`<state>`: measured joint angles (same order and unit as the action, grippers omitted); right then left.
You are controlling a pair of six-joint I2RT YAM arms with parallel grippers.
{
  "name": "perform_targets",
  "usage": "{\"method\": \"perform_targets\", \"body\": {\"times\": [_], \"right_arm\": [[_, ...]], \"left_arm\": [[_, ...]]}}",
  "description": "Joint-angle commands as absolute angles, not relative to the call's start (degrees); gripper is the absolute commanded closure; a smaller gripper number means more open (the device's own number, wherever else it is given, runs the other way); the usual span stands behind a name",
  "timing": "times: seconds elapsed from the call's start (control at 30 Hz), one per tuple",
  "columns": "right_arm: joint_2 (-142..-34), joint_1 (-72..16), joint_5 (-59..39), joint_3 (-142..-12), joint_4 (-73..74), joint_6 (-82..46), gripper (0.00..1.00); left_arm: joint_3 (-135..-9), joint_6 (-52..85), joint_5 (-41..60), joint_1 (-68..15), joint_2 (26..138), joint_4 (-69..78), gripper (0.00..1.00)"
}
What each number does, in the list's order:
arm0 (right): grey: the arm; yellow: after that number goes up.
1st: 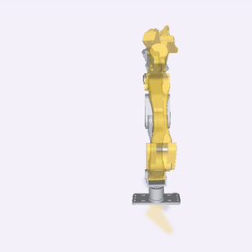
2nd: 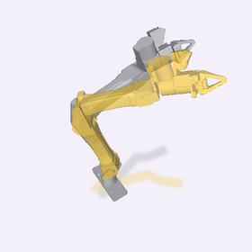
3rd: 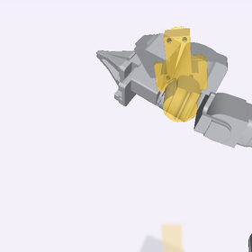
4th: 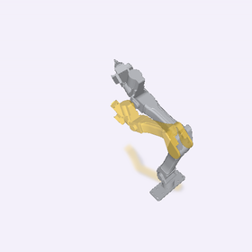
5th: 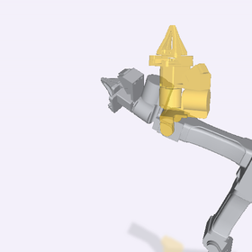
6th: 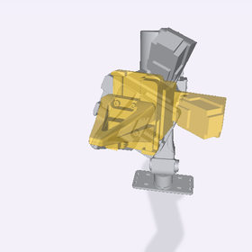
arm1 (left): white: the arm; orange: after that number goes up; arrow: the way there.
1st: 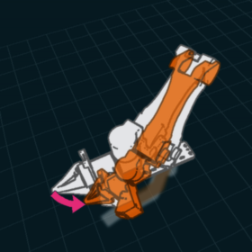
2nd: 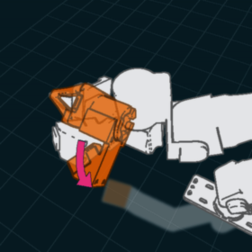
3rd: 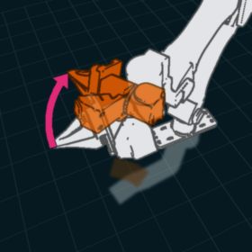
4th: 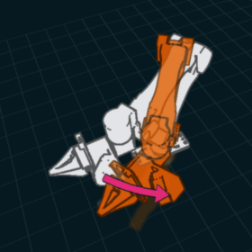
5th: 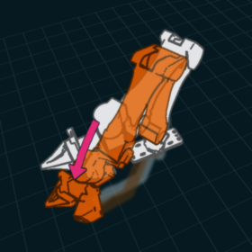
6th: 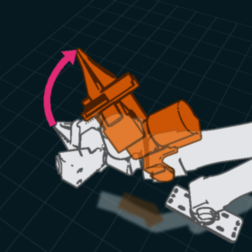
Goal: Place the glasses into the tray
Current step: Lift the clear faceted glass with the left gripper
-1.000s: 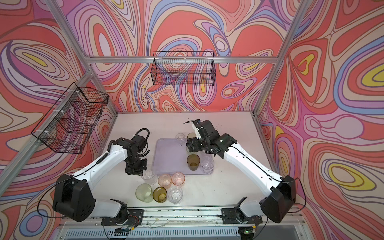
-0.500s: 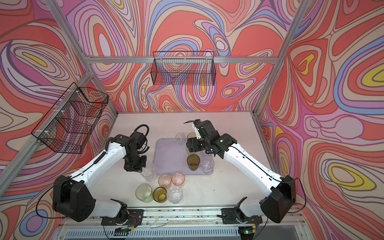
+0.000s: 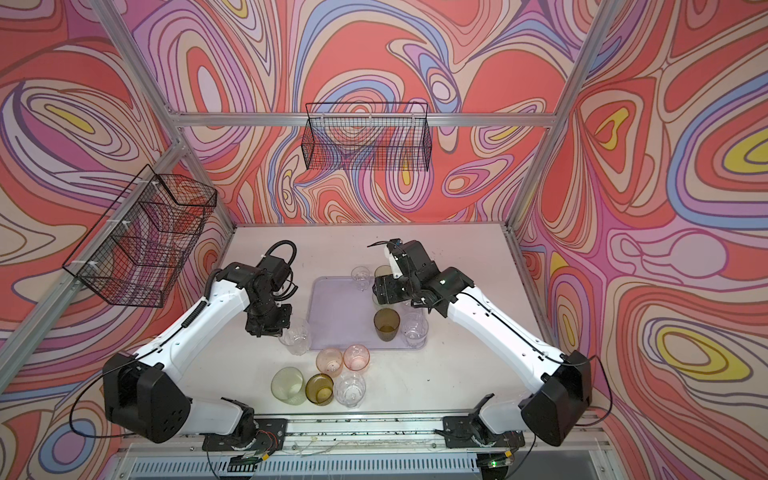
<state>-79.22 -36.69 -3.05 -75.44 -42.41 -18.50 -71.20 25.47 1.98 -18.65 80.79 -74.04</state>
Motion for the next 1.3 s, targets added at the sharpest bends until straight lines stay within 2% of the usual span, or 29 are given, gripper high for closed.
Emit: {"method": "perform_targets", "body": {"times": [0.0,0.47,1.27], "right_arm": [[-78.6,-36.5,-3.0,-75.5,-42.5,-18.4,0.19],[-77.6,-36.5,-2.7,-76.0,-43.2,-18.6,0.19],[-76.1,-36.5,-1.7,-76.0,-44.6,-20.5,0.19]], "left_arm": [[-73.6,24.9,1.0,-18.2,81.2,-76.4,1.00],[-79.9,24.2,5.3,-18.3,84.8,-73.1,1.00],[-89.8,21.7,5.2,-20.3,93.8,-70.7,1.00]]}}
